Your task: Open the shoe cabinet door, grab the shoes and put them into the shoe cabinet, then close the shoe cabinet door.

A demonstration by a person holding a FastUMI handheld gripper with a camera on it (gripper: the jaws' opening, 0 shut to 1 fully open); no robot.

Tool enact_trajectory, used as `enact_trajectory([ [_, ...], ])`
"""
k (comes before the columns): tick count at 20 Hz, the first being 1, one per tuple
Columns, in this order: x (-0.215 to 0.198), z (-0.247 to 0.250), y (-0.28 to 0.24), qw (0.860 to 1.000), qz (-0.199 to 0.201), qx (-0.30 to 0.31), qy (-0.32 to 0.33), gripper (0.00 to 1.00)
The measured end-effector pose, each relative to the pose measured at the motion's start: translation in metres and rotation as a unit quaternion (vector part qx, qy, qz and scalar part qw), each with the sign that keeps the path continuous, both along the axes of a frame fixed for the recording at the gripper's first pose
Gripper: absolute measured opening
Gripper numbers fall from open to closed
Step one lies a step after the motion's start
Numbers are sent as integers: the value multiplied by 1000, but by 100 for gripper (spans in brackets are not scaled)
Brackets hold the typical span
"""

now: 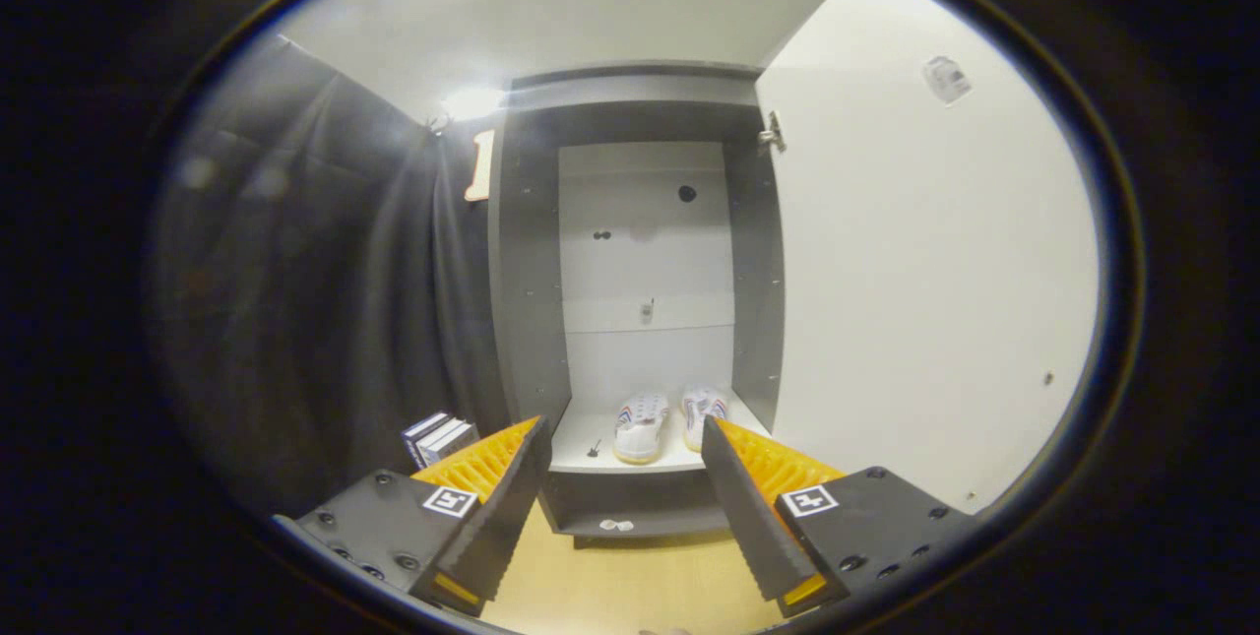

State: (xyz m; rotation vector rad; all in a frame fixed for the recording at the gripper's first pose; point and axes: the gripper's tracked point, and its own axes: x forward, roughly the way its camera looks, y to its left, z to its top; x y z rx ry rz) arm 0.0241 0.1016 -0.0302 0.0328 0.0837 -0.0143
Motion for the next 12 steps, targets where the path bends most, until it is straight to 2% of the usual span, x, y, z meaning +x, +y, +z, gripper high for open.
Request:
enact_trajectory([
  [6, -66, 24, -46, 1000, -1, 24, -4, 95],
  [12, -130, 47, -123, 999, 14, 34, -4, 95],
])
